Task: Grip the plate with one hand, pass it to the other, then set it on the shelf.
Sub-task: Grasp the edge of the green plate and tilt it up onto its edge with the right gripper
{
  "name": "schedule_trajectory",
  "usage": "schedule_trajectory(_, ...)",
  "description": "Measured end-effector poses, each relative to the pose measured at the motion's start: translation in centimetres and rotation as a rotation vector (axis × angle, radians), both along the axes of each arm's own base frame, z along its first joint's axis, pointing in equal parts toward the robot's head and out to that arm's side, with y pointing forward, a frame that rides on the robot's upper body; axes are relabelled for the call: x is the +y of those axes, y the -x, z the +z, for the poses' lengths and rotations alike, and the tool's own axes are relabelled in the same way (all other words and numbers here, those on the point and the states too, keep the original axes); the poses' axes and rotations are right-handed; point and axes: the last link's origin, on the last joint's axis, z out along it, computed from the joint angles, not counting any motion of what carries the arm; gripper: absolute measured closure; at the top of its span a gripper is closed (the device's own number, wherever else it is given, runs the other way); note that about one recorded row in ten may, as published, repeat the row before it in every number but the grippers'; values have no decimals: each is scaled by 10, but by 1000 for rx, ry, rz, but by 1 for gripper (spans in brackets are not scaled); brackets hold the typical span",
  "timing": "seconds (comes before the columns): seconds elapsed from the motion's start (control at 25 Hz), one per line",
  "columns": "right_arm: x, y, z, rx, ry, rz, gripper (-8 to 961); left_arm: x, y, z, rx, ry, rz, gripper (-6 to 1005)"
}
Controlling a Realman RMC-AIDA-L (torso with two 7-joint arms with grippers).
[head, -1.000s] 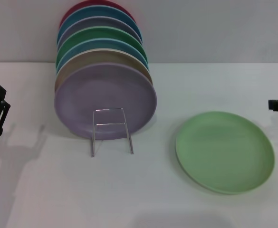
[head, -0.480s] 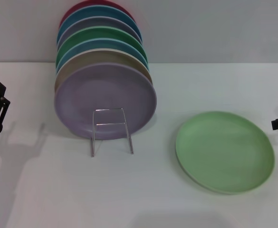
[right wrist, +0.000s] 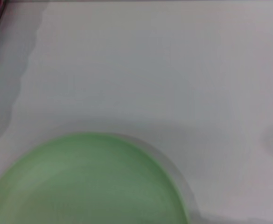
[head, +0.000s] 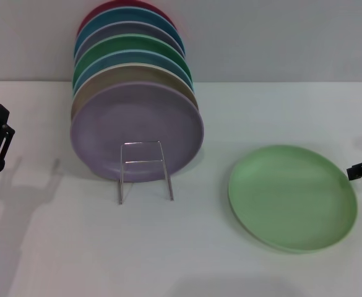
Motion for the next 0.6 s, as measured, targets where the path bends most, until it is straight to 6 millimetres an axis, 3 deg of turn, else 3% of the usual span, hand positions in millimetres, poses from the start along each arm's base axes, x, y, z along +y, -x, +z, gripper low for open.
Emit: schedule_trajectory(0.6, 5, -5, -16, 13, 30, -15, 388, 3, 1, -2, 6, 15, 10, 214)
